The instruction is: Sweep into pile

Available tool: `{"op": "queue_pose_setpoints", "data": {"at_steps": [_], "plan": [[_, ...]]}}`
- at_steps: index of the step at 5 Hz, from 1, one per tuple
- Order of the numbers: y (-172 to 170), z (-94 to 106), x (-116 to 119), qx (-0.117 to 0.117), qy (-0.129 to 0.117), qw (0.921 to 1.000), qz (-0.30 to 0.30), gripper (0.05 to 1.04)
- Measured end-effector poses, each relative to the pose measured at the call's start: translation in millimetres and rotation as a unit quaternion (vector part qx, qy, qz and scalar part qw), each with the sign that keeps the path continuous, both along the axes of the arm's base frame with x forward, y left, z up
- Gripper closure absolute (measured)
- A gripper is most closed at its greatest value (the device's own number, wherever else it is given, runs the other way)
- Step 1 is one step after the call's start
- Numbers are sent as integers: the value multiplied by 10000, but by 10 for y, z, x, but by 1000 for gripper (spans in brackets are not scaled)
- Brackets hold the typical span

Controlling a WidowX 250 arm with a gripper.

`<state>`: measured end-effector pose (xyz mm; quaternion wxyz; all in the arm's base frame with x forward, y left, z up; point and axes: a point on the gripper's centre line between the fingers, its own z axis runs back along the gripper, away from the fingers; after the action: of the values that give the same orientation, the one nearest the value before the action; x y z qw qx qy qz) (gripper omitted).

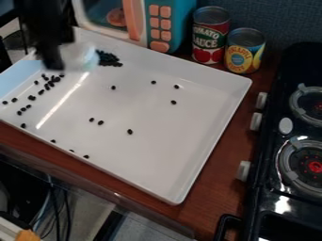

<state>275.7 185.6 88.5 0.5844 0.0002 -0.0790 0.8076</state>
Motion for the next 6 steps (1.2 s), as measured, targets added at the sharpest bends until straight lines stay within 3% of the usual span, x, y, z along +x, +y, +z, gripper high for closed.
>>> {"op": "queue_pose_setpoints", "data": {"at_steps": [2, 4, 5, 6], "plan": [[373, -325, -621, 332, 561, 9967, -478, 349], [476, -369, -747, 569, 795, 9898, -1036, 349], [502, -360, -726, 699, 798, 9881, -1113, 349], [523, -402, -686, 691, 917, 9872, -1107, 349]]}}
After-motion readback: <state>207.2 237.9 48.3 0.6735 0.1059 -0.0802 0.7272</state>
